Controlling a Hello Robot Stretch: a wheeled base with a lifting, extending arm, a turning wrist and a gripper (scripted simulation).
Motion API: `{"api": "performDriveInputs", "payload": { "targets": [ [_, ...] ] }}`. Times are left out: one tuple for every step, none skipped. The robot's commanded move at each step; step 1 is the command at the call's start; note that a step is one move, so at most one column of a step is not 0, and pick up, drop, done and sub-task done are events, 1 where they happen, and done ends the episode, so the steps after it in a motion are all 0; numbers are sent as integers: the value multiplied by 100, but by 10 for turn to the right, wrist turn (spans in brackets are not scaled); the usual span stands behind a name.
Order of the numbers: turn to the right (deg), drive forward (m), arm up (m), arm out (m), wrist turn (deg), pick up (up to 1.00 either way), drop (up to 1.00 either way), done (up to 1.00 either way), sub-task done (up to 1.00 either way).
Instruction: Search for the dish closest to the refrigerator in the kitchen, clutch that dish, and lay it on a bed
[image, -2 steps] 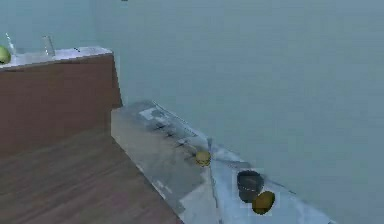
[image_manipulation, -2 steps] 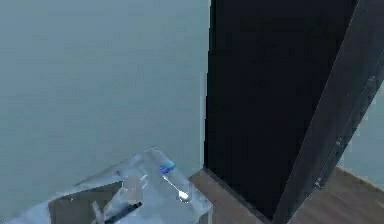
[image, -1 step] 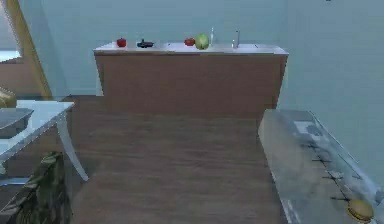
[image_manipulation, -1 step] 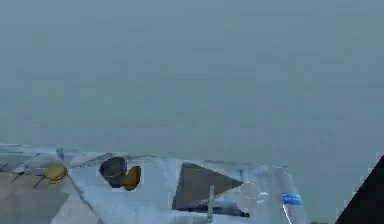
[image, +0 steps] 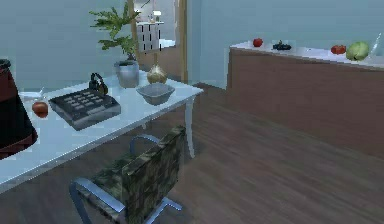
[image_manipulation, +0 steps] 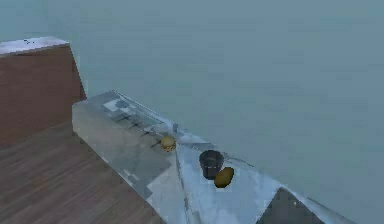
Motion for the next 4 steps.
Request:
{"api": "performDriveInputs", "payload": {
  "targets": [
    [-30,0,0,0,0,0,0,0,0],
    [420,0,0,0,0,0,0,0,0],
    [0,40,0,0,0,0,0,0,0],
    [-180,0,0,0,0,0,0,0,0]
  ]
}}
